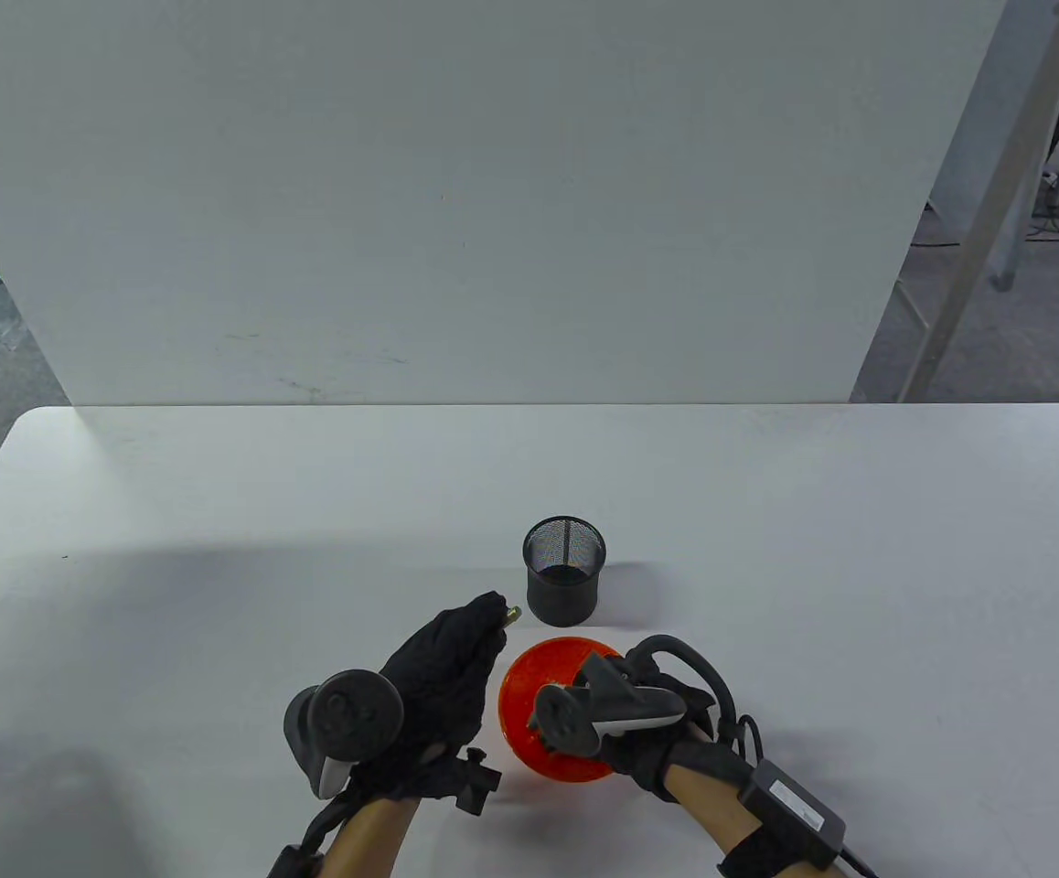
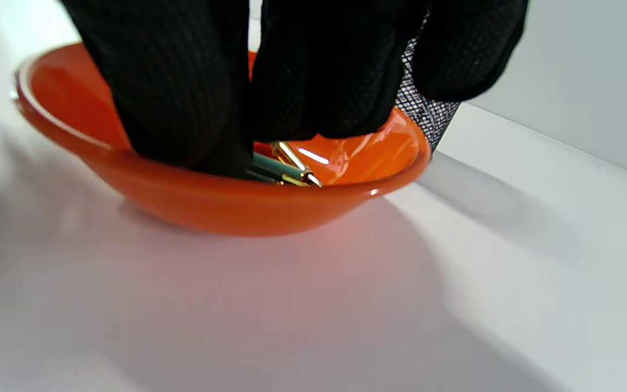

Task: Assemble fountain pens from components

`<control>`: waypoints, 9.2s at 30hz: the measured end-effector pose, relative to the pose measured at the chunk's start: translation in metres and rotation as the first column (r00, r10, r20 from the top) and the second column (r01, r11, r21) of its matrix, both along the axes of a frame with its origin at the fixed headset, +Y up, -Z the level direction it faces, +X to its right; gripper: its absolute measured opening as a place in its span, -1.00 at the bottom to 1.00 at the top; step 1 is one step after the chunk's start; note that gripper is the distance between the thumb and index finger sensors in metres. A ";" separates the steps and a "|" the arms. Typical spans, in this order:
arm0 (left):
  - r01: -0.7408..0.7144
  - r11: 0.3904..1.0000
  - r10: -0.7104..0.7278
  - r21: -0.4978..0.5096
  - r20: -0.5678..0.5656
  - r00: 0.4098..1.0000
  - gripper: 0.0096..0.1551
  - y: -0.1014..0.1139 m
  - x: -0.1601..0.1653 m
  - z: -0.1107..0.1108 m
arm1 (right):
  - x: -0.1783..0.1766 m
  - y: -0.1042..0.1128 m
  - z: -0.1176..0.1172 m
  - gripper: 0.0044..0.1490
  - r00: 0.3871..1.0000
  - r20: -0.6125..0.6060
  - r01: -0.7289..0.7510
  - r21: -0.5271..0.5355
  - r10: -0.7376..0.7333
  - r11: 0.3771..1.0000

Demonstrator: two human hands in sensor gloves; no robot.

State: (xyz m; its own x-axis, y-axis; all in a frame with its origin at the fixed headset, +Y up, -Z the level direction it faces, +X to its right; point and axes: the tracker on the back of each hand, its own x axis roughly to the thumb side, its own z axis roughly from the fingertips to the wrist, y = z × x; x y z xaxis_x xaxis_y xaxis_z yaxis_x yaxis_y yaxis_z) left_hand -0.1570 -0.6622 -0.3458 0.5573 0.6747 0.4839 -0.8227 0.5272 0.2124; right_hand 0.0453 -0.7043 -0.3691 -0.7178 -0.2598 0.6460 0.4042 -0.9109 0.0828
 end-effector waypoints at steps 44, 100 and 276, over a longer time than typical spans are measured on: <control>0.006 1.000 -0.005 -0.014 0.037 0.999 -0.50 -0.005 0.001 0.000 | -0.025 -0.004 0.009 -0.63 0.975 -0.103 -0.189 0.072 0.196 0.979; -0.037 0.997 0.038 -0.073 0.010 0.999 -0.50 -0.008 -0.016 -0.006 | 0.005 0.077 0.033 -0.41 0.946 -0.017 0.321 0.148 -0.322 0.935; -0.002 0.997 0.006 -0.074 0.043 0.999 -0.49 -0.014 0.008 0.004 | 0.101 0.063 0.040 -0.41 0.624 0.180 0.672 0.372 -0.760 0.640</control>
